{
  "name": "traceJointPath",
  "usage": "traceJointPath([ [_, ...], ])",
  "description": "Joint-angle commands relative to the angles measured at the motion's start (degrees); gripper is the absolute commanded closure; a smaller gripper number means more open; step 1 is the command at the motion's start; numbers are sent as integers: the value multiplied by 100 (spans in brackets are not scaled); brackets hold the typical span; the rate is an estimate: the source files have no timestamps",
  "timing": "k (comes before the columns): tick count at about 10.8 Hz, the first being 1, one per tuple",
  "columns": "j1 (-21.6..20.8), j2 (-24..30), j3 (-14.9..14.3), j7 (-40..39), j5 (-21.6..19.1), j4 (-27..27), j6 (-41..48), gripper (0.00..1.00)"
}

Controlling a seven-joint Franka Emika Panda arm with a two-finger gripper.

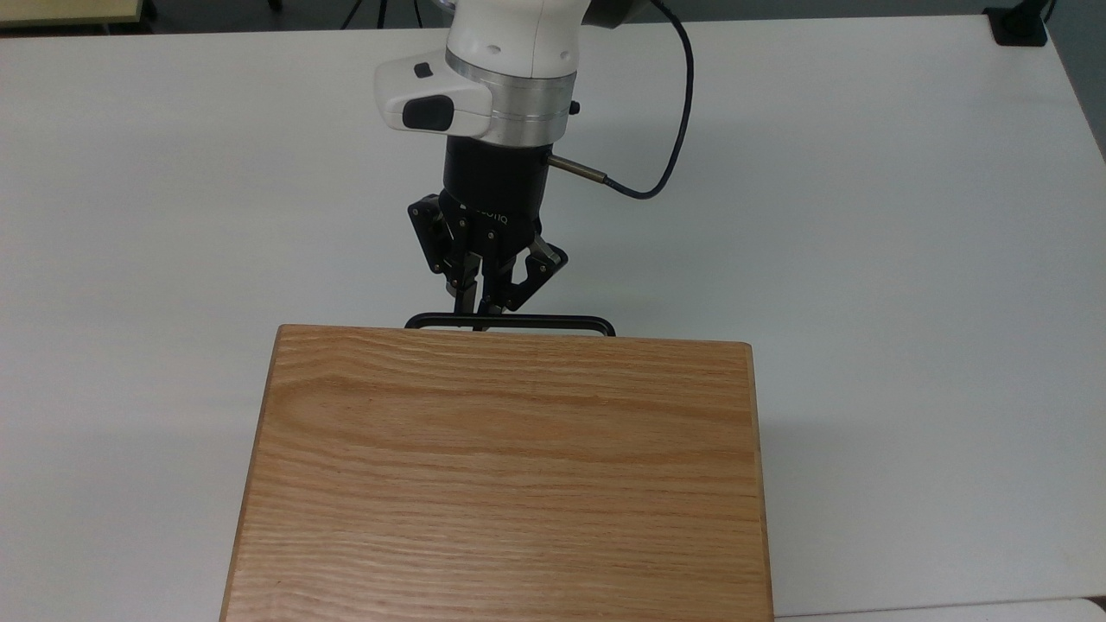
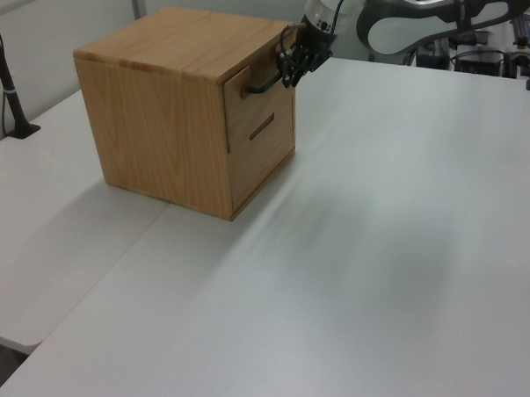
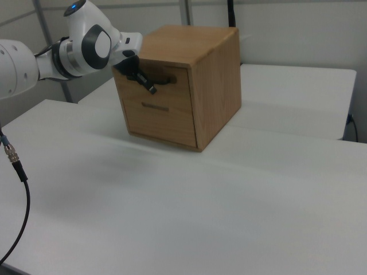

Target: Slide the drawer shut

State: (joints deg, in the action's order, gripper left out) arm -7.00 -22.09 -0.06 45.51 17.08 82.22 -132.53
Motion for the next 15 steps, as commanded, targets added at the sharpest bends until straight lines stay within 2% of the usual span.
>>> traceJointPath([
  [1,76,475,41,-418,51,109,758,80],
  [2,68,730,58,-629,-37,128,1617,80],
  [5,155,1538,59,-1857,-827,181,3597,80],
  [7,313,2153,-2,-2736,-1240,390,4347,79],
  [8,305,2443,-12,-2853,-1355,635,4498,75],
  [9,287,2716,-12,-2855,-1365,960,4473,55],
  [10,270,2849,-29,-2855,-1374,1224,4386,5],
  [11,235,2877,-73,-2855,-1426,1270,4324,0],
  [12,261,2868,-82,-2881,-1418,1271,4237,0],
  [13,313,2825,-126,-3290,-1418,1279,3853,0],
  [15,296,2728,-406,-4212,-1435,1236,3516,0],
])
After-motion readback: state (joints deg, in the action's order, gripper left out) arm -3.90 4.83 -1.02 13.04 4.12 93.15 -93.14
